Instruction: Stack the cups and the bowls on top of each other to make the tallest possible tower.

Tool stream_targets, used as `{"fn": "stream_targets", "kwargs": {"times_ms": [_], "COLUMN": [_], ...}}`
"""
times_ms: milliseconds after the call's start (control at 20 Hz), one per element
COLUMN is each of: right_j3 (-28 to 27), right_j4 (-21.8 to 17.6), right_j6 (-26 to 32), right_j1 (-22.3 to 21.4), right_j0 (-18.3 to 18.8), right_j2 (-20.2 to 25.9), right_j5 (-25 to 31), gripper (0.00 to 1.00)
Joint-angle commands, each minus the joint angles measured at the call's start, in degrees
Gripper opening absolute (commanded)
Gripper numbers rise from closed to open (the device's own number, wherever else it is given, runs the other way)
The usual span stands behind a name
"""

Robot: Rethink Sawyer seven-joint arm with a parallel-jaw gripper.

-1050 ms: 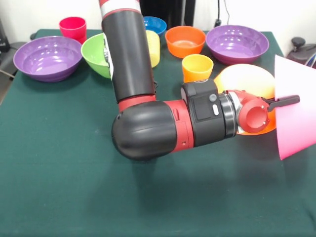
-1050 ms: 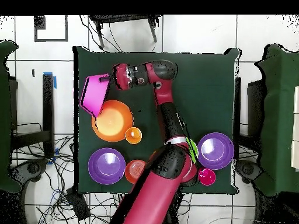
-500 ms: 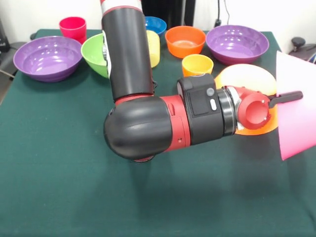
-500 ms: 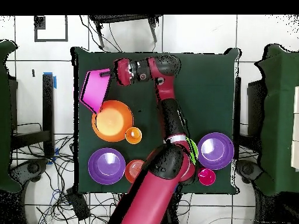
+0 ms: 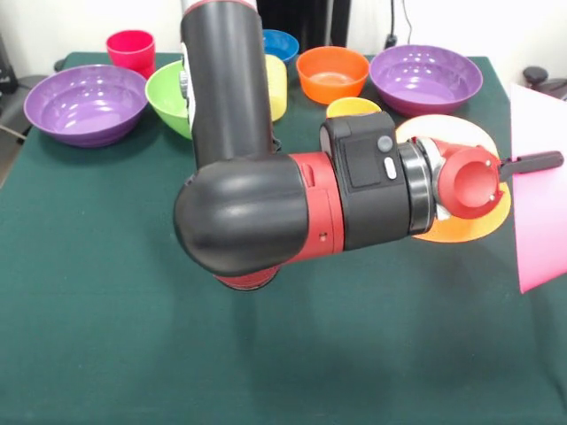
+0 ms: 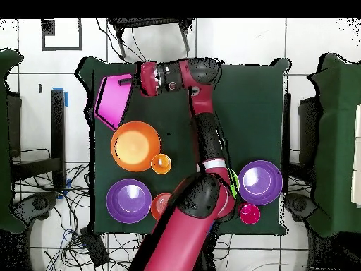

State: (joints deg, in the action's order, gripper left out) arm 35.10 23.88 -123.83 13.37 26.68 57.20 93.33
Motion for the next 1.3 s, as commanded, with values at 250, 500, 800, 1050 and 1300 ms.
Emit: {"fn": "stream_targets", "kwargs": {"times_ms": [250,500,800,1050,1300], "right_j3": [-8.3,-9.9,-11.3,-12.9,-13.7], "right_j4": [-6.7,-12.3,-18.0,-24.1,-27.3], "right_j6": [0.4,3.8,7.3,10.1,12.2], "right_j1": [0.0,2.2,5.2,7.9,10.7], "right_j0": [-1.3,0.3,2.2,3.4,4.4], "right_j2": [3.5,5.2,9.6,15.0,21.3], "right_j5": [4.5,4.0,6.1,8.6,12.6], "gripper": [0.0,0.0,0.0,0.0,0.0]}}
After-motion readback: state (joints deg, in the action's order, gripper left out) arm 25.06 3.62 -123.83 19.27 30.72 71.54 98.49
